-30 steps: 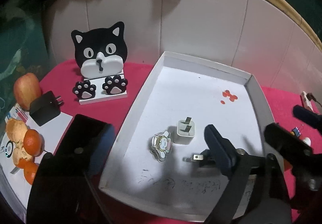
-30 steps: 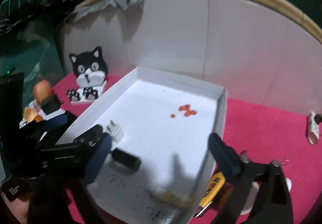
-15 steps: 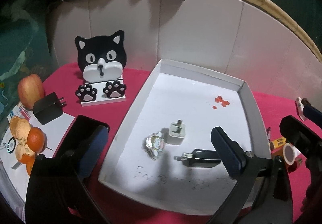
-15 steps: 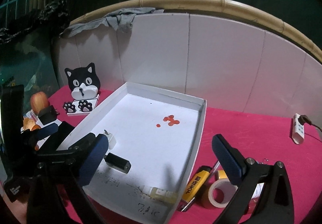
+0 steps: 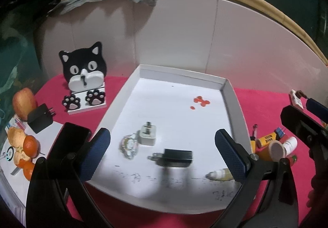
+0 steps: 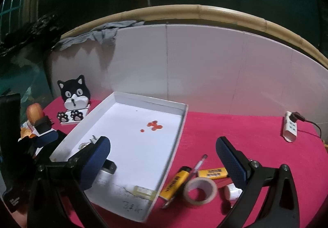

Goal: Organize rigid objects
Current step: 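Move the right tool to the red-green can and grasp it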

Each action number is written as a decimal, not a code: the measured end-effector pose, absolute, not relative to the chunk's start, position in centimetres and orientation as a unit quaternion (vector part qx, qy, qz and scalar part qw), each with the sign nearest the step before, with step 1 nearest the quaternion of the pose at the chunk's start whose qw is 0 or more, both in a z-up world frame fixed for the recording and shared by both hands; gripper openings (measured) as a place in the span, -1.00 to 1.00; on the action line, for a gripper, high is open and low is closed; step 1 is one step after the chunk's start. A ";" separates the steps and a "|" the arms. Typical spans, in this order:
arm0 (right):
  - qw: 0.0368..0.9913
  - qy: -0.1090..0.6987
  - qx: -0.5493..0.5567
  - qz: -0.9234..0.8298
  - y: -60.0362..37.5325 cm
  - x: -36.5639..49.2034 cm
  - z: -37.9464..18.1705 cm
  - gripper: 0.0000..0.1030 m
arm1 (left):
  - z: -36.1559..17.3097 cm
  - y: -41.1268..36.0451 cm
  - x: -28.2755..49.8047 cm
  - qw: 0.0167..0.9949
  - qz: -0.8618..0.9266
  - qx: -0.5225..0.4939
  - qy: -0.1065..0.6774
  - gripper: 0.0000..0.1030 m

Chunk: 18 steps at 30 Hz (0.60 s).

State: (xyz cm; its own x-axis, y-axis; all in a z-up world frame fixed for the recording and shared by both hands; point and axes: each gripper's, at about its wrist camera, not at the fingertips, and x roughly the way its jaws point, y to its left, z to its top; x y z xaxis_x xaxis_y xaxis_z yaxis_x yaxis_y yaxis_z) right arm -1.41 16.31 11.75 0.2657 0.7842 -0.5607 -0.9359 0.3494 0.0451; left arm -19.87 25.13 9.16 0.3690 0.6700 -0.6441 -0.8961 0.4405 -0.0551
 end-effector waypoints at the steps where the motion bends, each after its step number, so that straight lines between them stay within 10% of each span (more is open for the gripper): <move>1: 0.784 0.254 -0.148 0.547 16.1 -1.1 11.7 1.00 | 9.2 24.9 -19.5 0.803 0.486 -0.201 0.280 1.00; 18: 0.806 0.302 -0.125 0.494 12.8 4.6 9.4 1.00 | 8.5 22.8 -13.9 0.819 0.447 -0.176 0.313 1.00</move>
State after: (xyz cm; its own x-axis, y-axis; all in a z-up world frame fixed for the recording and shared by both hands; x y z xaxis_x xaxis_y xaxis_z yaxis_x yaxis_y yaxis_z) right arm 4.61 12.81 9.35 0.3295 0.7199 -0.6109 -0.8714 0.4809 0.0967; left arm -13.94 22.76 8.47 0.4048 0.6225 -0.6698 -0.8424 0.5387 -0.0085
